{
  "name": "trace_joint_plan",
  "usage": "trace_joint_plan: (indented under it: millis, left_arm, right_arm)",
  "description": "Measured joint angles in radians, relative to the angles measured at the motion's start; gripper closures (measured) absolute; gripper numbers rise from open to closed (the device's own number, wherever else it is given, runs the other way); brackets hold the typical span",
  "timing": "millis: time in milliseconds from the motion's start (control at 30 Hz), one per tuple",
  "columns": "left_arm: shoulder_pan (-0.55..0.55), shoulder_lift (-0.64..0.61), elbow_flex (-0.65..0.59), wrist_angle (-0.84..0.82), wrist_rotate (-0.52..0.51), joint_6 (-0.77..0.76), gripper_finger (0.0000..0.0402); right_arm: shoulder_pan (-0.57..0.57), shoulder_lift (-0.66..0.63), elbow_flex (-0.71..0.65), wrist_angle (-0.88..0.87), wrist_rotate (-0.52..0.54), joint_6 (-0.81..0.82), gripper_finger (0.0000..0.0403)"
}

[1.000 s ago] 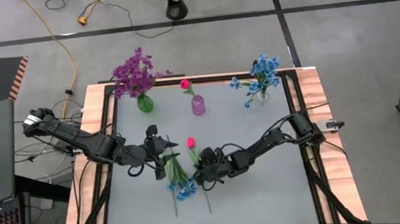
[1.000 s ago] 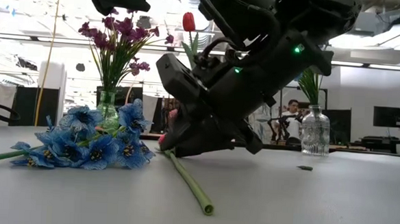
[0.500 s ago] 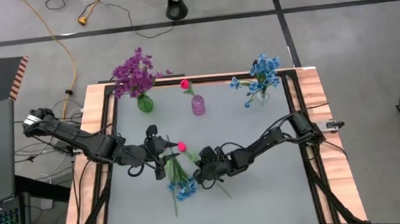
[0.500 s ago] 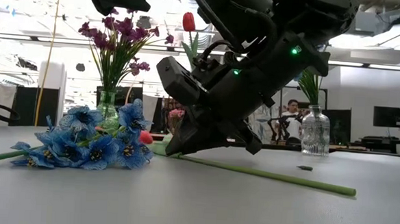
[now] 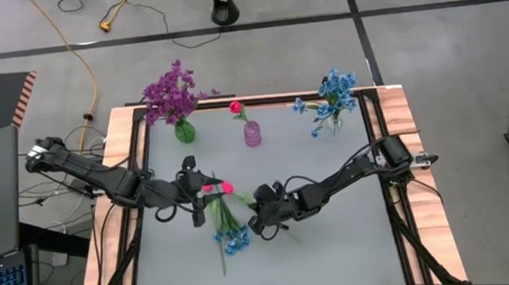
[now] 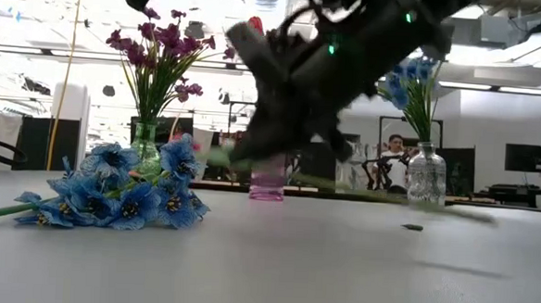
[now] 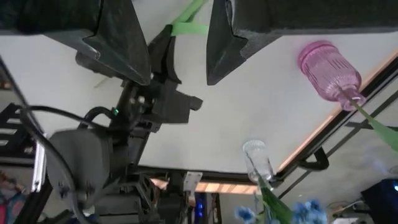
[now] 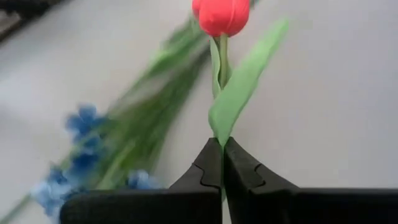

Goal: Sort flowers into vase by color
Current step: Put the right pink flower into the purple vase

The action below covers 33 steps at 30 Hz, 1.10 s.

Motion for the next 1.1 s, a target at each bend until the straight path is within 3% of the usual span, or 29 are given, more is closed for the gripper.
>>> trace_joint_plan:
  millis: [333, 533, 733, 933, 1100]
  left_arm:
    - [-0.071, -0.130, 0.000, -0.071, -0.009, 0.004, 0.0258]
    - [-0.166, -0.174, 0.000, -0.203, -0.135, -0.102, 0.0258]
    - [-0.246, -0.134, 0.000, -0.275, -0.243, -0.210, 0.0258]
    - [-0.270, -0.009, 0.000, -0.242, -0.295, -0.271, 0.0258]
    - [-0.269, 0.134, 0.000, -0.107, -0.298, -0.263, 0.0258]
  right_arm:
    - [-0.006, -0.148, 0.000, -0.023, 0.079, -0.181, 0.0376]
    - [-0.002, -0.240, -0.001, -0.058, 0.118, -0.266, 0.0378]
    - [0.027, -0.355, -0.080, -0.040, 0.177, -0.300, 0.0377]
    - [0.071, -0.410, -0.245, 0.203, 0.215, -0.303, 0.0378]
    - [0.088, -0.402, -0.369, 0.471, 0.212, -0.320, 0.0376]
